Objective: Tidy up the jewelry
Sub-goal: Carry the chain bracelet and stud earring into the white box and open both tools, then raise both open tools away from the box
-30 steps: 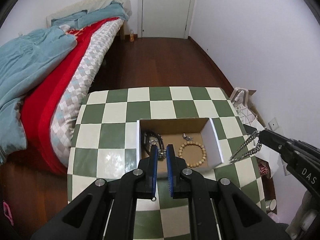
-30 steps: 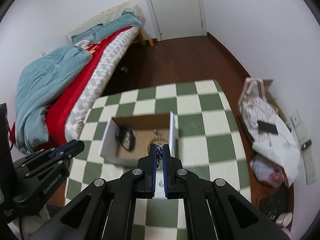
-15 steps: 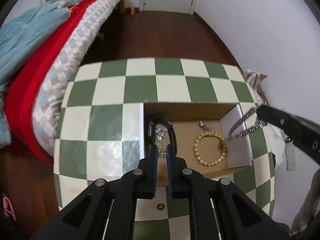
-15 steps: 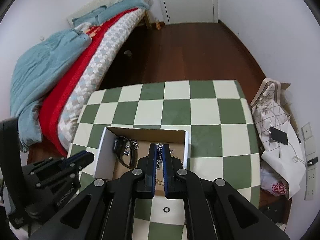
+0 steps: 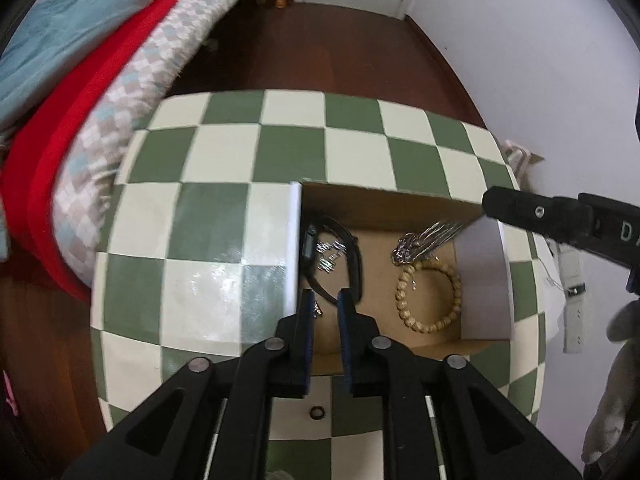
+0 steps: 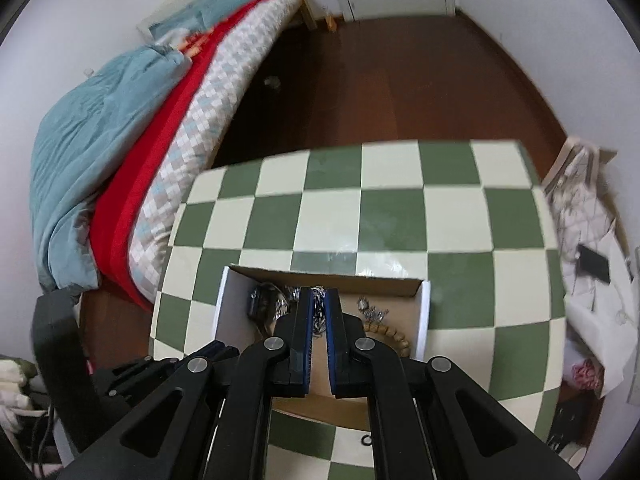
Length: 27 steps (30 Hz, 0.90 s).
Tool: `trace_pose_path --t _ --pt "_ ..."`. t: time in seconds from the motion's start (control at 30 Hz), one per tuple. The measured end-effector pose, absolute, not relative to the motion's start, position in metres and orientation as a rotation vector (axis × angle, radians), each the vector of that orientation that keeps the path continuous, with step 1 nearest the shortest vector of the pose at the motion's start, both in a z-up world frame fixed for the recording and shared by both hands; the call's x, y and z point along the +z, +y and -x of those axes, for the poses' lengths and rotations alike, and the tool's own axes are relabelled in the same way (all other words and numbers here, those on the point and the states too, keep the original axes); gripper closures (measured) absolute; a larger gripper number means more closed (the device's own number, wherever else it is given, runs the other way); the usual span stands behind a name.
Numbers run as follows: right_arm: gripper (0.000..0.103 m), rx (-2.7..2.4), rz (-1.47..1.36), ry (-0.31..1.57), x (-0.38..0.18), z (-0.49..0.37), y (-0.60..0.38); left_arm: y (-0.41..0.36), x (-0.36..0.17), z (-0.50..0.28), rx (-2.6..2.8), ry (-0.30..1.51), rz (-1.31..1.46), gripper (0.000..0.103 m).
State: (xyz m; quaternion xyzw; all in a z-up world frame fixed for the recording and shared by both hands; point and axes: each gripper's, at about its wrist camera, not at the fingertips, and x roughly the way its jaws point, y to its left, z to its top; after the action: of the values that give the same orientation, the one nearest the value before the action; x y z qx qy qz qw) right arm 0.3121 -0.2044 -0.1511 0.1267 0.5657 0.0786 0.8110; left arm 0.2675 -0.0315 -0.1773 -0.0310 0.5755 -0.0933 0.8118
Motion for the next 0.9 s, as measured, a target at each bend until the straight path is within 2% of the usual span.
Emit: trace_pose_path --t 0.03,0.07,0.1,0.13,0.2,0.3,0.4,0.43,0.67,0.9 --pt "0.089 0.161 -0.287 1.225 -0.155 -0.314 -0.209 -0.029 -0.173 -0.266 -0.189 1.212 0.069 0.059" --pt "0.070 0.151 -0.290 1.221 -0.155 -0.313 -0.212 -0.027 -0.168 -0.265 -0.178 1.192 0.073 0.027" --pt "0.046 0.142 -0.289 1.209 -0.153 -0.310 -0.215 -0.025 -0.166 -0.265 -0.173 1.182 0.072 0.015" --pt "0.039 0.134 -0.289 1.199 -0.151 -0.307 -0.218 -0.023 -0.161 -0.264 -0.163 1.162 0.068 0.009" --pt "0.037 0.117 -0.285 1.183 -0.146 -0.301 -0.224 -0.020 -0.155 -0.263 -0.140 1.142 0.052 0.009" --pt "0.035 0.059 -0.253 1.162 -0.140 -0.287 -0.234 -0.018 -0.148 -0.259 -0.086 1.117 -0.012 0.001" --pt "0.007 -0.026 -0.152 1.144 -0.137 -0.270 -0.236 -0.016 -0.146 -0.250 -0.034 1.075 -0.064 0.001" --pt "0.004 -0.057 -0.109 1.144 -0.140 -0.262 -0.235 -0.015 -0.146 -0.246 -0.016 1.062 -0.075 0.001" --pt "0.000 -0.106 0.000 1.182 -0.169 -0.223 -0.219 -0.014 -0.155 -0.220 0.019 1.044 -0.122 0.000" --pt "0.000 -0.138 -0.007 1.112 -0.158 -0.192 -0.210 -0.009 -0.138 -0.192 0.035 0.976 -0.124 0.001"
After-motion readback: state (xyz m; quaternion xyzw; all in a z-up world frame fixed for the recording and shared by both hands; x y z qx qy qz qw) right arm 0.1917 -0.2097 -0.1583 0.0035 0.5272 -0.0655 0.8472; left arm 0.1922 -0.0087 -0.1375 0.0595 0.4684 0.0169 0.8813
